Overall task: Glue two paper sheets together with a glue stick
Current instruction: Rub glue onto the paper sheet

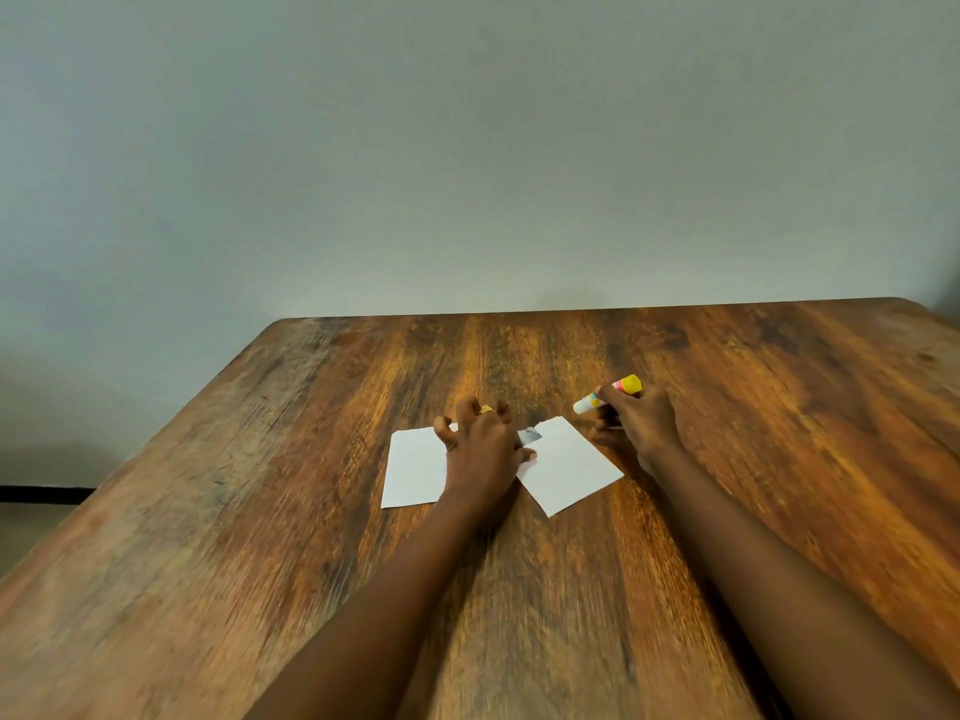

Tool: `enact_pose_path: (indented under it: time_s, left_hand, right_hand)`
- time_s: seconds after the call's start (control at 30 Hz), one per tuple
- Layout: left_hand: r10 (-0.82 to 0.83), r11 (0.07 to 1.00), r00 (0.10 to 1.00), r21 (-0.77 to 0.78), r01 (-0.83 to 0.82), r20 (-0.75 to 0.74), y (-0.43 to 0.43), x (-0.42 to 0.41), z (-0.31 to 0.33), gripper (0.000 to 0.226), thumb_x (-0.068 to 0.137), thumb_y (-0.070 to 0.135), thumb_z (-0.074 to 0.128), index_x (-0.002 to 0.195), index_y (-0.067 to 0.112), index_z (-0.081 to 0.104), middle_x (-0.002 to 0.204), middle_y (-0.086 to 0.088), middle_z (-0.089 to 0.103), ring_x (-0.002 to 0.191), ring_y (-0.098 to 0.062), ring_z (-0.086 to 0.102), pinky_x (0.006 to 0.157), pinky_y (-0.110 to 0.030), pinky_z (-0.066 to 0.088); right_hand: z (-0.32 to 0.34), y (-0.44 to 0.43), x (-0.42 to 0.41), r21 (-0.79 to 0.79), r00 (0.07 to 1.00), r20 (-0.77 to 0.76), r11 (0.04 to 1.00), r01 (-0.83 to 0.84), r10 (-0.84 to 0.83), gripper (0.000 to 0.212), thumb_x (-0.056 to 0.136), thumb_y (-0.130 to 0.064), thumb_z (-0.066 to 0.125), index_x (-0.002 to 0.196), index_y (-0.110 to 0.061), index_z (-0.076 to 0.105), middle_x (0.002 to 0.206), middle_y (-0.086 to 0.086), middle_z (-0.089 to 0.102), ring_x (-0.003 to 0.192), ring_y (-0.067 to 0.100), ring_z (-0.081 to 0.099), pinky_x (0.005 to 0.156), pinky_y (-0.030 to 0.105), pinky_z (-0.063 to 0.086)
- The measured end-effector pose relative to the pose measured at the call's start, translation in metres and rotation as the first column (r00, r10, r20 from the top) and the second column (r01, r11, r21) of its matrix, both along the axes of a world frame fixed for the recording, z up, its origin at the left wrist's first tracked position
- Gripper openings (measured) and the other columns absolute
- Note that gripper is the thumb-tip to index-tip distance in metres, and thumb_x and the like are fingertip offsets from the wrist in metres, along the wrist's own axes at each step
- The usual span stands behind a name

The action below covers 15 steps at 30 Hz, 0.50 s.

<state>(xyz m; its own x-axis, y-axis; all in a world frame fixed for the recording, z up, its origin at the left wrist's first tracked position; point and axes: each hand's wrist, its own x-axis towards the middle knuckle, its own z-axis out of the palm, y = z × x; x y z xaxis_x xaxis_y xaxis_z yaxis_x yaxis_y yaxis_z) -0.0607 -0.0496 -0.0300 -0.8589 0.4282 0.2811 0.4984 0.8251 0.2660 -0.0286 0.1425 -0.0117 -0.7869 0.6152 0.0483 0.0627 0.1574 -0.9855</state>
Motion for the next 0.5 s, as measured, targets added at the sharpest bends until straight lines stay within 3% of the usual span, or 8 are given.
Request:
enact_pose_path:
  time_s: [0.13, 0.23, 0.3, 0.5]
  left_hand:
    - [-0.03, 0.999, 0.998, 0.026, 0.029, 0.053, 0.018, 0.001, 0.003, 0.029, 0.089, 0.038, 0.058, 0.109, 0.021, 0.07, 0.126, 0.0, 0.059, 0.127, -0.026, 0.034, 0.098, -0.043, 0.03]
    - [-0.047, 0.996, 0.996, -0.072, 0.052, 0.074, 0.03, 0.001, 0.004, 0.033, 0.091, 0.042, 0.052, 0.118, 0.029, 0.066, 0.133, 0.002, 0.055, 0.13, -0.027, 0.03, 0.103, -0.047, 0.026]
    - [-0.043, 0.992, 0.994, -0.116, 0.055, 0.1, 0.034, 0.002, 0.003, 0.035, 0.091, 0.043, 0.05, 0.122, 0.032, 0.063, 0.138, 0.001, 0.049, 0.132, -0.028, 0.028, 0.105, -0.05, 0.024]
    - [-0.004, 0.995, 0.991, -0.099, 0.017, 0.135, 0.034, 0.002, 0.001, 0.033, 0.09, 0.046, 0.051, 0.118, 0.034, 0.065, 0.139, 0.0, 0.046, 0.13, -0.029, 0.024, 0.103, -0.049, 0.023]
  right_hand:
    - [-0.006, -0.004, -0.005, 0.151, 1.0, 0.029, 0.988, -0.016, 0.011, 0.019, 0.082, -0.021, 0.067, 0.066, -0.021, 0.058, 0.072, 0.005, 0.064, 0.067, 0.021, 0.063, 0.063, 0.029, 0.053]
    - [-0.008, -0.004, -0.012, 0.249, 0.998, 0.058, 0.967, -0.045, 0.031, 0.017, 0.081, -0.02, 0.068, 0.069, -0.008, 0.063, 0.07, 0.013, 0.066, 0.063, 0.021, 0.061, 0.059, 0.028, 0.05]
    - [-0.01, -0.004, -0.014, 0.29, 0.997, 0.067, 0.955, -0.062, 0.044, 0.019, 0.08, -0.02, 0.068, 0.067, -0.009, 0.062, 0.065, 0.01, 0.063, 0.058, 0.018, 0.058, 0.054, 0.023, 0.046]
    - [-0.011, -0.004, -0.019, 0.331, 0.994, 0.091, 0.939, -0.093, 0.066, 0.023, 0.076, -0.02, 0.07, 0.069, 0.001, 0.064, 0.064, 0.012, 0.063, 0.054, 0.018, 0.054, 0.051, 0.023, 0.042]
